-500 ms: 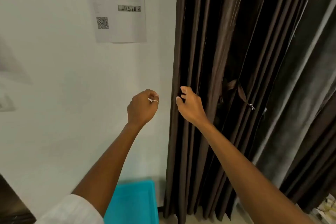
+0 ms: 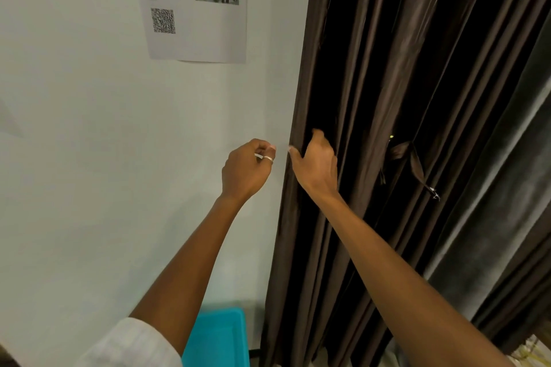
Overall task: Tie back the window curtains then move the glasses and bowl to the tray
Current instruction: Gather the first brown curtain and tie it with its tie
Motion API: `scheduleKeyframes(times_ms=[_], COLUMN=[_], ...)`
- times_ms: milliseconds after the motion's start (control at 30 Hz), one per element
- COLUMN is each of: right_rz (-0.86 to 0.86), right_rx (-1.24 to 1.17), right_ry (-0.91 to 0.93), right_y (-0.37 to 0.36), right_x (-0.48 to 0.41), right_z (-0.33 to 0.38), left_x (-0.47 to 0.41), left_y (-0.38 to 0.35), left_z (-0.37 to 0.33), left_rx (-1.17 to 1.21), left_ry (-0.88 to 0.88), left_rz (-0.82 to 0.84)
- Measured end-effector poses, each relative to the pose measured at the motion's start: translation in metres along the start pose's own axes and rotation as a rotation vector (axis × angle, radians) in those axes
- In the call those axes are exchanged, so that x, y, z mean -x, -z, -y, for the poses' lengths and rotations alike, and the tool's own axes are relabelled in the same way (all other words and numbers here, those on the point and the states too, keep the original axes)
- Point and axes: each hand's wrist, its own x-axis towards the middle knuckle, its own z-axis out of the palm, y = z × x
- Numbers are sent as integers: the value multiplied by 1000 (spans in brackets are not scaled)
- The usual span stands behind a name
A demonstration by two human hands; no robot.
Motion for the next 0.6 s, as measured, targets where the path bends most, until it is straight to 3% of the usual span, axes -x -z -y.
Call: scheduleKeyframes(times_ms=[167, 333, 500, 600], right_rz=[72, 208, 316, 346], right_rx=[90, -127, -242, -294], right_ry=[-139, -111, -197, -189], right_y=[-26, -42, -44, -43], right_x=[27, 59, 84, 91], right_z=[-33, -56, -67, -72], left_x=[5, 40, 70, 81], left_y=[-14, -45, -70, -80], left_z=[1, -3, -10, -13], left_rx=[34, 18, 94, 61], left_ry=[13, 49, 217, 294], left_rz=[47, 155, 289, 253])
